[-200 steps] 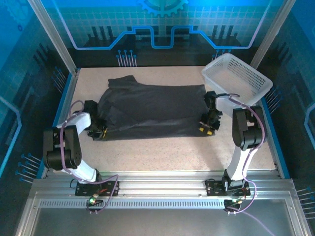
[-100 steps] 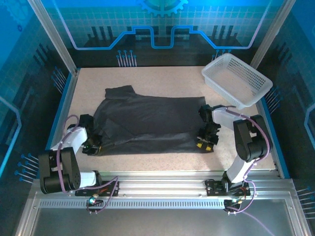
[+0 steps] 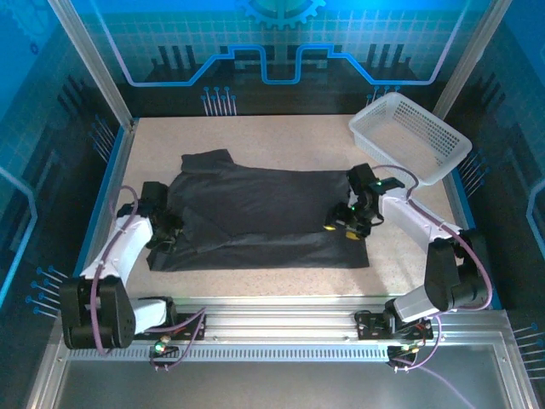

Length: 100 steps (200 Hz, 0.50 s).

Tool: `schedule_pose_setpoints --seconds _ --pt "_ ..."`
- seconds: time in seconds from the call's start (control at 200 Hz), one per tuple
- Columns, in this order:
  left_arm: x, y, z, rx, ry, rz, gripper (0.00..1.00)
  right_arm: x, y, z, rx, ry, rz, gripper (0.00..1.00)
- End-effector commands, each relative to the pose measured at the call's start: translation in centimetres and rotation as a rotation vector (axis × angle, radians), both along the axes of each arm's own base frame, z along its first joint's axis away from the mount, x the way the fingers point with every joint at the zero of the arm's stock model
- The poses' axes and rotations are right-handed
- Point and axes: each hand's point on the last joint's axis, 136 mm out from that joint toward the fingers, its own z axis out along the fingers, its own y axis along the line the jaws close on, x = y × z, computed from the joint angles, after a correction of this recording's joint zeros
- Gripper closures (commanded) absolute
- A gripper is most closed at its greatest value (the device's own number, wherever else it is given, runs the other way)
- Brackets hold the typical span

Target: Fold and stack the t-shirts

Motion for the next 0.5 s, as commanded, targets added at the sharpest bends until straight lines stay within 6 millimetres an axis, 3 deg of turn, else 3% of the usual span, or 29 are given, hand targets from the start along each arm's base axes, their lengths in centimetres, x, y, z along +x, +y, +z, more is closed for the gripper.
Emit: schedule_pose_setpoints --seconds 0.0,0.145,0.315,0.4,0.495 --pt "-1.7 -3.7 -1.1 -0.154 0.033 0.126 0.47 1.7 5.8 4.2 0.277 -0.164 0.214 0.32" --pt "-1.5 -4.7 -2.3 -0.177 0.034 0.163 0.46 2.4 7.4 5.7 0.354 -0.196 0.235 0.3" --pt "-0.8 -5.4 -3.4 -0.188 0.054 0.162 0.48 2.5 7.5 5.2 0.345 -0.185 0.221 0.3" --pt "-0.8 -5.5 -4.1 -0.172 0.063 0.151 0.54 2.4 7.4 5.2 0.337 -0.18 0.221 0.3" --pt "-0.2 -5.3 -4.5 -0.159 0.047 0.149 0.67 2.3 7.2 5.0 0.325 -0.175 0.216 0.3"
